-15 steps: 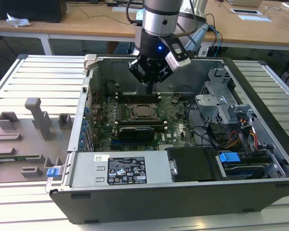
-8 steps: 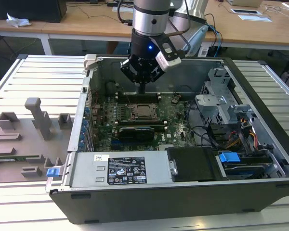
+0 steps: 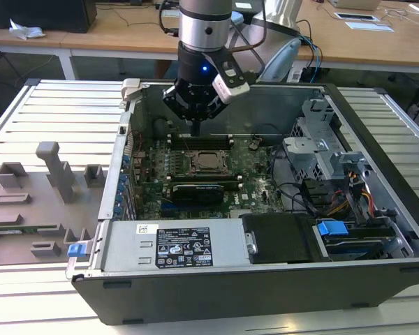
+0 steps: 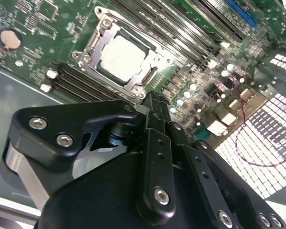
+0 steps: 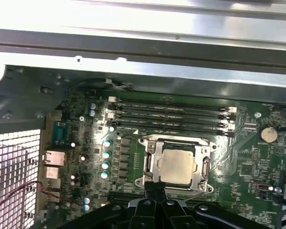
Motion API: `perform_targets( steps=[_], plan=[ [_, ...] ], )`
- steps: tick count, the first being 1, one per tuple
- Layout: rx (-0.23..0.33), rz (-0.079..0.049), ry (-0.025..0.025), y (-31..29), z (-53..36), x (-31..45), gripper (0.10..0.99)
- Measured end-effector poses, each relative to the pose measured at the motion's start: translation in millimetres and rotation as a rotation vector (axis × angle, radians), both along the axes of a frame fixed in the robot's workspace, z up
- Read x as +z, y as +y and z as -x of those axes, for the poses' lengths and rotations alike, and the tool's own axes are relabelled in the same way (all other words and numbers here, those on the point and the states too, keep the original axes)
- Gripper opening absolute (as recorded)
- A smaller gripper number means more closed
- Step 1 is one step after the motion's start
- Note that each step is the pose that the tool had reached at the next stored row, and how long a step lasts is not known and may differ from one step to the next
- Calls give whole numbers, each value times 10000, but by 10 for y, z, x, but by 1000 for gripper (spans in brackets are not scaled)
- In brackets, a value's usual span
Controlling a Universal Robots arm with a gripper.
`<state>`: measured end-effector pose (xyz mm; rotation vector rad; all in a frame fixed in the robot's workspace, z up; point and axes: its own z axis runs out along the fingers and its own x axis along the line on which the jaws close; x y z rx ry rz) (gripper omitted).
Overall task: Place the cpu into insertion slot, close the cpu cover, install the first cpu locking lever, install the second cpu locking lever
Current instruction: 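Install the first cpu locking lever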
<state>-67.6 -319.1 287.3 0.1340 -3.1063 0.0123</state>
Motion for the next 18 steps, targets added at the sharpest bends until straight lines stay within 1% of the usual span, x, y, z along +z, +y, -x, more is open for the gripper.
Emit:
perform_targets(
  steps=[3,10,14,17,18],
  plan=[
    [-1,0,-24,0,102,0,106],
    [-1,-1,-41,1,238,-3,106],
    [-1,1,-38,6,264,-22,106],
    [-2,1,-39,34,278,-35,106],
    [0,2,-38,61,292,-43,106]
  ],
)
